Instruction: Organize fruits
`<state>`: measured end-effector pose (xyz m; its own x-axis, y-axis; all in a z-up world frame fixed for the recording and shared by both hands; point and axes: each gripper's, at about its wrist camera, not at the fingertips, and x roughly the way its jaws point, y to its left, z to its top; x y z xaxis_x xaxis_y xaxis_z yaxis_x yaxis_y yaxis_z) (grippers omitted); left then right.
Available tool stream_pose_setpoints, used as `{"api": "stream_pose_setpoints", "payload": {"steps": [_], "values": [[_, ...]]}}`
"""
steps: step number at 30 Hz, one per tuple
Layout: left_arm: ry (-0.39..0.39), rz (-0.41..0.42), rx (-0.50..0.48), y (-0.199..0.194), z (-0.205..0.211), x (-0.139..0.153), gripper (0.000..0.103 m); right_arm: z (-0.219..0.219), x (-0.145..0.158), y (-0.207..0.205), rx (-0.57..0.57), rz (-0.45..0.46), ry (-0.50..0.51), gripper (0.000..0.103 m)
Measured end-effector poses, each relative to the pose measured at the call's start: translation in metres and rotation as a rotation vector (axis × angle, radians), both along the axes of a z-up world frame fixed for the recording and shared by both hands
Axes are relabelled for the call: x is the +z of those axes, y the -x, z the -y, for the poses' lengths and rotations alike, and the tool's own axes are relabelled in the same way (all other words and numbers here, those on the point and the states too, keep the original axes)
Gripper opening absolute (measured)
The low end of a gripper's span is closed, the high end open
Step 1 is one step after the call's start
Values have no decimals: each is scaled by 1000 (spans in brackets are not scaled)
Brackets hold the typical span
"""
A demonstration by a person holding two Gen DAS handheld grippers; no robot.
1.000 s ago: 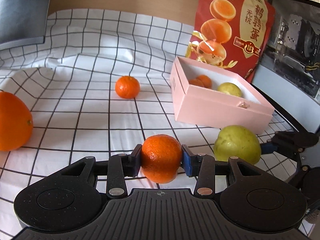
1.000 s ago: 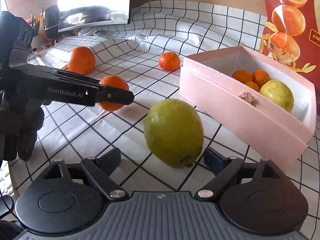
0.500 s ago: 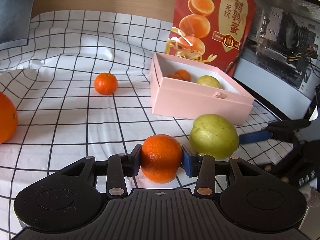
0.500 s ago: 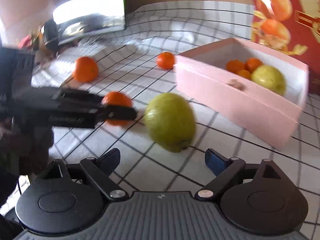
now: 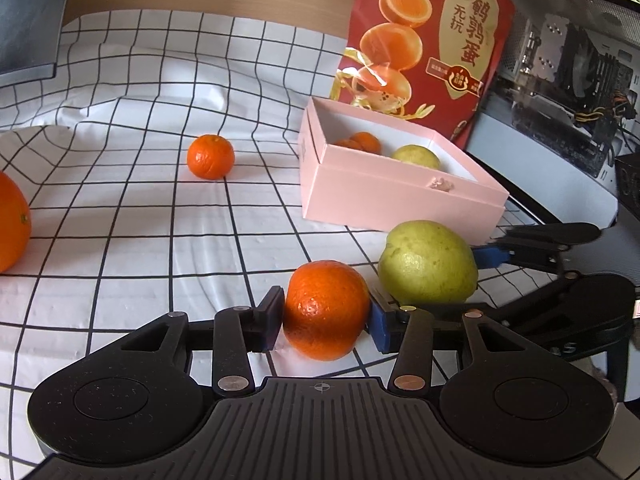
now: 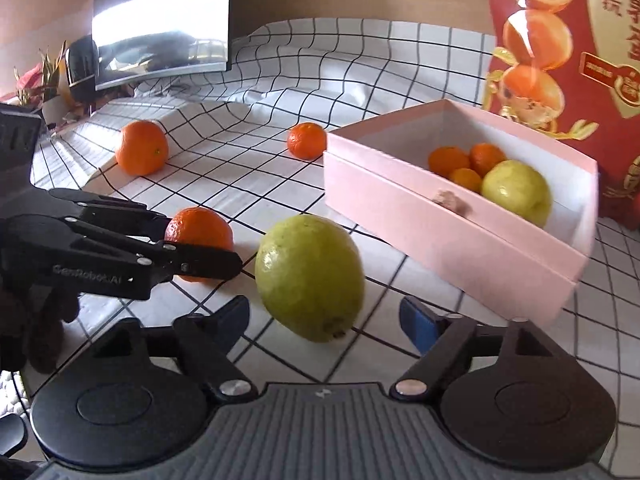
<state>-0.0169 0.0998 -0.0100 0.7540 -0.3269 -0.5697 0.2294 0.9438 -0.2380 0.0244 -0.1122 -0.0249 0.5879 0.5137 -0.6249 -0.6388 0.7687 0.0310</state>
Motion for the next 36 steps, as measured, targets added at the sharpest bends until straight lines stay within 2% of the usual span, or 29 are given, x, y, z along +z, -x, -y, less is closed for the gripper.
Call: {"api": "stream_pose_setpoints", "payload": {"steps": [4,11,18,23,27,34,36], "values": [[1,0,0,0,0,0,50,-6,1,-4,16,5,-5,58],[-2,1,-1,0,-1,0,50,11,9,9,-2,15,16,58],[-33,8,-3,0,4,0,49,45,12,28,-99,57,68,58],[-55,12,14,3,13,2,47,68,8,39,-143,49,57,58],[4,13,-77,11,34,5,47,78,4,44,-151,43,26,58],[-7,-6,-165,9,66,-1,48,84,0,48,-146,44,-10,58],[1,-3,-159,7,66,-2,48,88,-2,49,-150,42,-26,63]]}}
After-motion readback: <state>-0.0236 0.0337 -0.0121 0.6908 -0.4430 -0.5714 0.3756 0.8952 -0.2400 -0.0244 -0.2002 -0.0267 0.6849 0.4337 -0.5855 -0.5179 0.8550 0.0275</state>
